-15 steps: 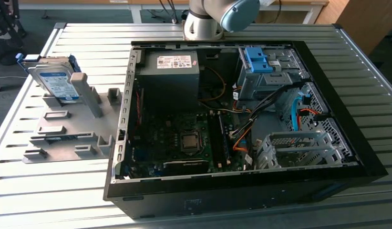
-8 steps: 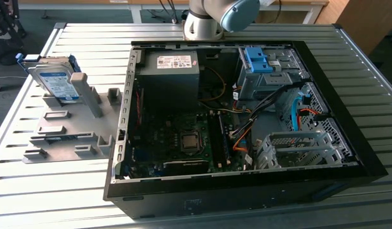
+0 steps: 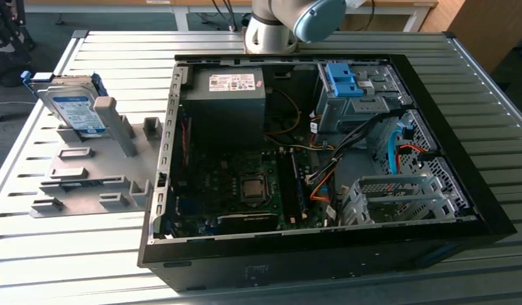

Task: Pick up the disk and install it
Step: 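Pick up the disk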

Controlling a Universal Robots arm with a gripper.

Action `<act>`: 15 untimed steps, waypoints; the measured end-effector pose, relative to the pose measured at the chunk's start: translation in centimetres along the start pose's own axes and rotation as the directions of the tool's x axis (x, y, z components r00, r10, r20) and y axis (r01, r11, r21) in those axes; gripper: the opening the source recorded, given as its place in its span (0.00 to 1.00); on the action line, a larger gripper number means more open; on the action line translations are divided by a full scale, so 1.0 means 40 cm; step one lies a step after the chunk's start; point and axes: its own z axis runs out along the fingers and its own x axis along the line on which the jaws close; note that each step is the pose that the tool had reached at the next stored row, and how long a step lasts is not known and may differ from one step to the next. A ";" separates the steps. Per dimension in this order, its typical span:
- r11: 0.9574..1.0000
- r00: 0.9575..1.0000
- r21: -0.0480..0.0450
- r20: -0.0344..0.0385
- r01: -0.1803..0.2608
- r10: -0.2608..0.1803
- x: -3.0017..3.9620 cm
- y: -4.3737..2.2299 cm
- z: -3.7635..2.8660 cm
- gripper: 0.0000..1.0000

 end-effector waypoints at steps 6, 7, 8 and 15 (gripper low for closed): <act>0.997 0.997 -0.001 -0.003 0.071 -0.071 0.000 0.000 0.001 0.11; 0.997 0.997 -0.001 -0.003 0.078 -0.078 0.000 0.000 0.002 0.11; 0.997 0.997 0.002 -0.003 0.079 -0.079 0.000 0.000 0.004 0.11; 0.997 0.997 0.014 -0.002 0.081 -0.081 -0.001 0.000 0.013 0.11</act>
